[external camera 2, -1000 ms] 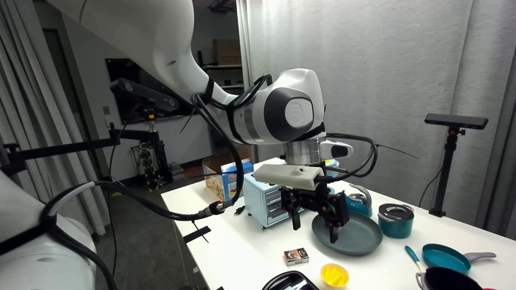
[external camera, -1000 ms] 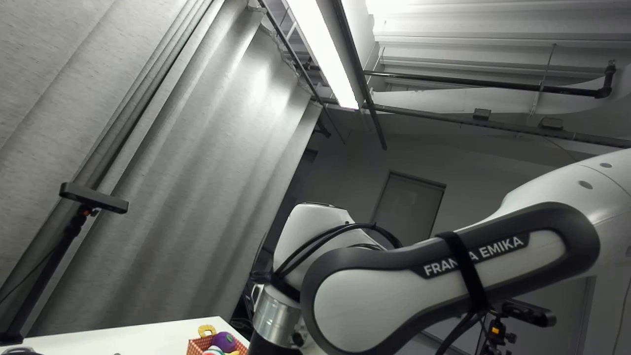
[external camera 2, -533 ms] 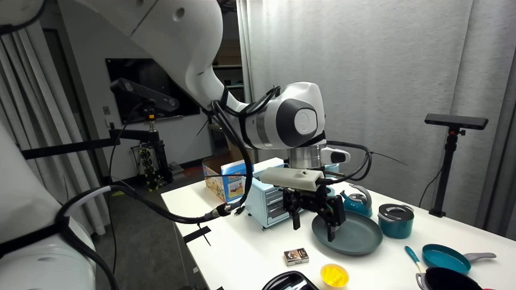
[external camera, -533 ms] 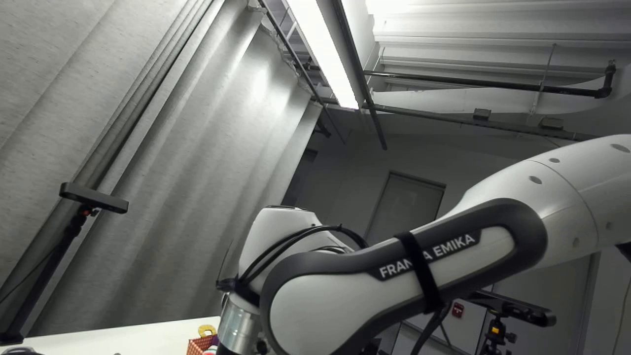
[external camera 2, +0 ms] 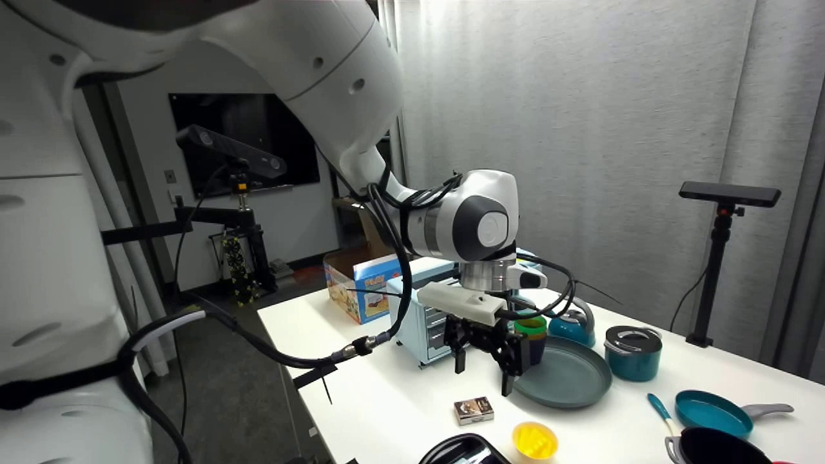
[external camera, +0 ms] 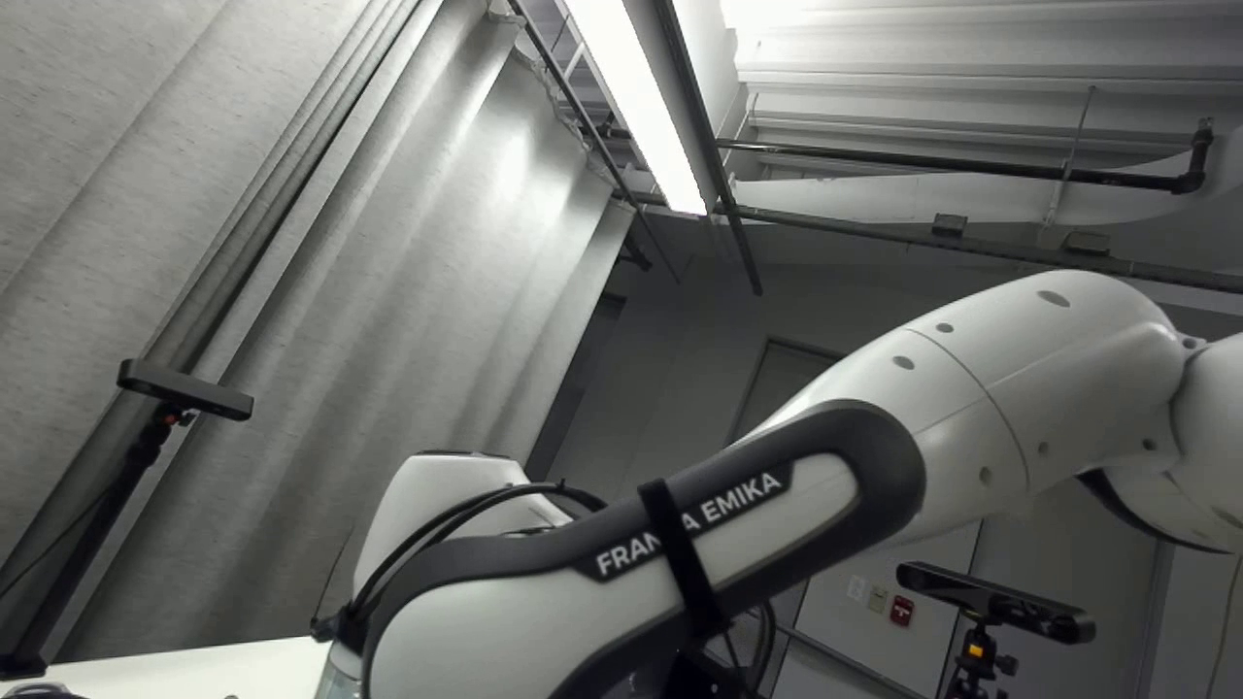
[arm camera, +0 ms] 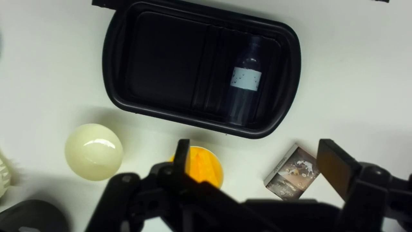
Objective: Pour the content from the cup
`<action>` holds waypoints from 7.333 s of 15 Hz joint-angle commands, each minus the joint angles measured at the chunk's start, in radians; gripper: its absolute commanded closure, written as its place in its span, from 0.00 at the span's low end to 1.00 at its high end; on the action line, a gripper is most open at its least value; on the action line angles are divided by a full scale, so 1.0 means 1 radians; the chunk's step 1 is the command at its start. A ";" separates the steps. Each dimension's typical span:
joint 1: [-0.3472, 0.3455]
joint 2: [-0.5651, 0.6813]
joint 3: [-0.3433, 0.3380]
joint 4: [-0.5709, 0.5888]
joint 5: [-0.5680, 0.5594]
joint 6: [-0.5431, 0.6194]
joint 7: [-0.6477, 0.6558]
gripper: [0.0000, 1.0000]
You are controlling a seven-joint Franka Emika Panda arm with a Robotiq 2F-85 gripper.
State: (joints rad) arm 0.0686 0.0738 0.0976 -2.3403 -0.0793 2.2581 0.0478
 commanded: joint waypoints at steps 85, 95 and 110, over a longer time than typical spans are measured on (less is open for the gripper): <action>-0.075 0.545 -0.039 0.466 0.371 0.067 0.114 0.18; -0.067 0.561 -0.043 0.467 0.341 0.038 0.094 0.00; -0.023 0.570 -0.027 0.454 0.313 0.034 0.054 0.00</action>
State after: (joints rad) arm 0.0433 0.6476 0.0686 -1.8844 0.2508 2.2977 0.1177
